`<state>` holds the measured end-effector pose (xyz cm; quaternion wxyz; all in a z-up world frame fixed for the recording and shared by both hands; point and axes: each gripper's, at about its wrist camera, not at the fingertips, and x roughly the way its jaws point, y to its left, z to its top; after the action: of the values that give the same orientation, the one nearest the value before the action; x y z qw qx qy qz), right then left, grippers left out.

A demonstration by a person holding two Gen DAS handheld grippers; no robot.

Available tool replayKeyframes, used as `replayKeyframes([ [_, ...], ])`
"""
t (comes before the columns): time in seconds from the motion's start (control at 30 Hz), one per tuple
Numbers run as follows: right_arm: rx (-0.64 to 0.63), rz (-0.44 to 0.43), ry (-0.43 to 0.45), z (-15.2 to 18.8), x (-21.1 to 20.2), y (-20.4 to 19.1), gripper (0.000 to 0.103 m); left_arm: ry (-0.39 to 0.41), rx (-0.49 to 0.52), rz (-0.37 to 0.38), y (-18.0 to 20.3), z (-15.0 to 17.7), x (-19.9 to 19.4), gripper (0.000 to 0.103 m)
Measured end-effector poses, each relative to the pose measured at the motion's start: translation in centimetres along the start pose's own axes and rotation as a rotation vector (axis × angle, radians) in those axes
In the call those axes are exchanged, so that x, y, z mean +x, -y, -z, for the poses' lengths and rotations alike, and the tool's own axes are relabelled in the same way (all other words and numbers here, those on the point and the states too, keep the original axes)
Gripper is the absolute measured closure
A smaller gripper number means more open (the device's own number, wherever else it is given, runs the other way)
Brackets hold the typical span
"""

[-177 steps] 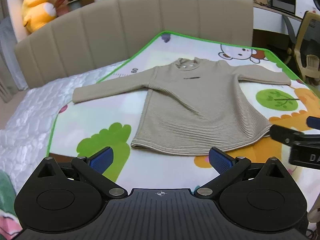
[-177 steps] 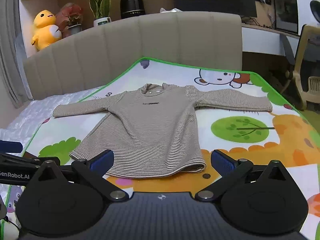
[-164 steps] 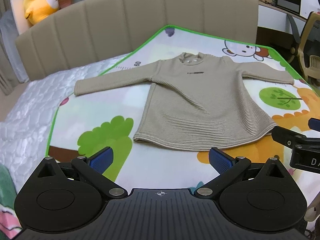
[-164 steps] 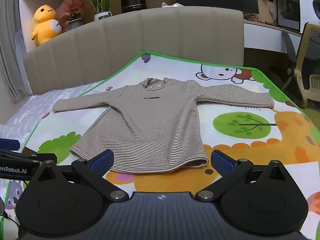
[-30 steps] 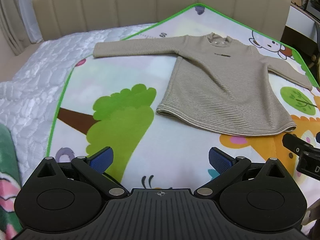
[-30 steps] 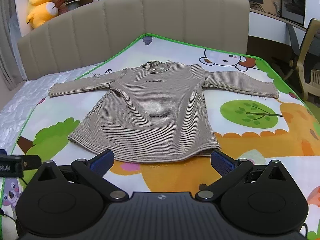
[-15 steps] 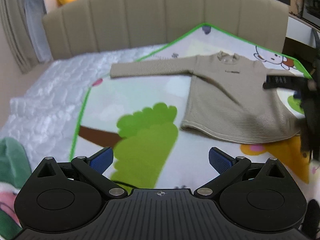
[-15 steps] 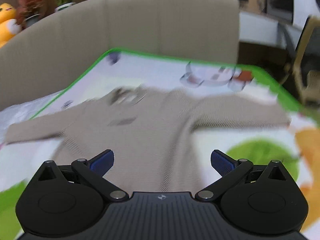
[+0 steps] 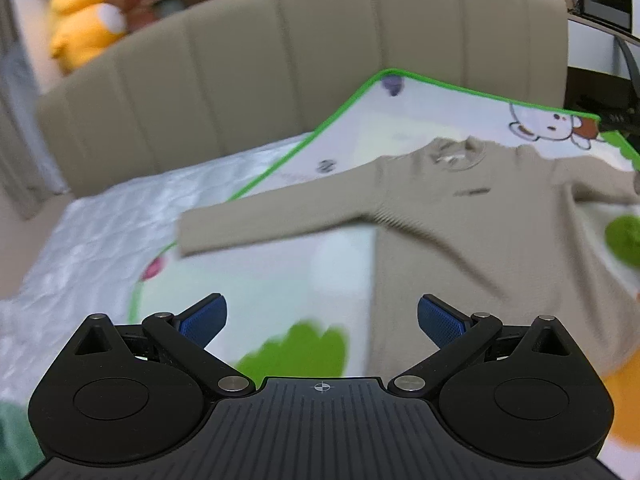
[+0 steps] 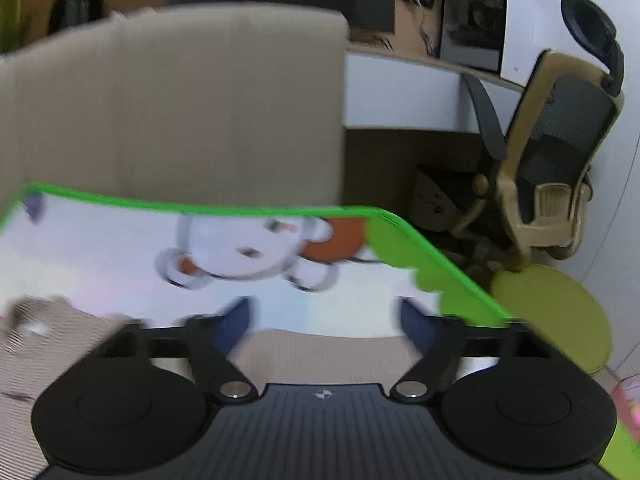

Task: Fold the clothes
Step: 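Reach the right gripper to a sleeve cuff and close on it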

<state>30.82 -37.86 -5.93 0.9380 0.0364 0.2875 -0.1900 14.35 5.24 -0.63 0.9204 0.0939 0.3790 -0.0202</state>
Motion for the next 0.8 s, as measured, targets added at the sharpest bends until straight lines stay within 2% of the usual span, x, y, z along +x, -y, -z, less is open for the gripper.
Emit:
replayKeyframes([
  [0.03,0.003,0.020,-0.018,0.0,0.7,1.2,0.066,-0.003,0.006,0.029,0.3,-0.4,0.7,0.000],
  [0.1,0.009,0.061,-0.053,0.1,2.1,3.6,0.066,-0.009,0.019,0.087,0.9,-1.3,2.0,0.000],
  [0.2,0.094,0.116,-0.098,0.0,3.3,6.9,0.066,-0.019,0.037,0.174,1.7,-2.6,4.1,0.000],
  [0.27,0.100,0.141,-0.115,0.5,3.7,7.8,0.065,-0.035,0.031,0.222,1.6,-3.1,5.0,0.000],
  [0.47,0.123,0.151,-0.191,3.9,5.1,9.0,0.065,-0.032,-0.135,0.283,-0.7,-3.6,6.6,0.000],
  [0.53,0.156,0.150,-0.189,4.8,5.2,9.5,0.064,-0.045,-0.236,0.321,-1.1,-3.5,7.5,0.000],
  [0.6,0.244,0.123,-0.195,5.3,5.6,10.5,0.064,-0.057,-0.337,0.359,-1.6,-3.4,8.4,0.000],
  [0.67,0.304,0.073,-0.202,5.4,6.5,10.9,0.064,-0.120,-0.435,0.426,-2.1,-3.2,9.6,0.000],
  [0.7,0.307,0.056,-0.204,5.5,6.7,10.8,0.066,-0.148,-0.451,0.448,-2.2,-3.1,10.1,0.000],
  [0.77,0.270,0.038,-0.209,5.1,6.9,10.3,0.085,-0.176,-0.449,0.449,-2.0,-3.3,11.0,0.000],
  [0.8,0.251,0.030,-0.213,4.9,6.9,10.1,0.087,-0.186,-0.445,0.448,-1.9,-3.4,11.3,0.000],
])
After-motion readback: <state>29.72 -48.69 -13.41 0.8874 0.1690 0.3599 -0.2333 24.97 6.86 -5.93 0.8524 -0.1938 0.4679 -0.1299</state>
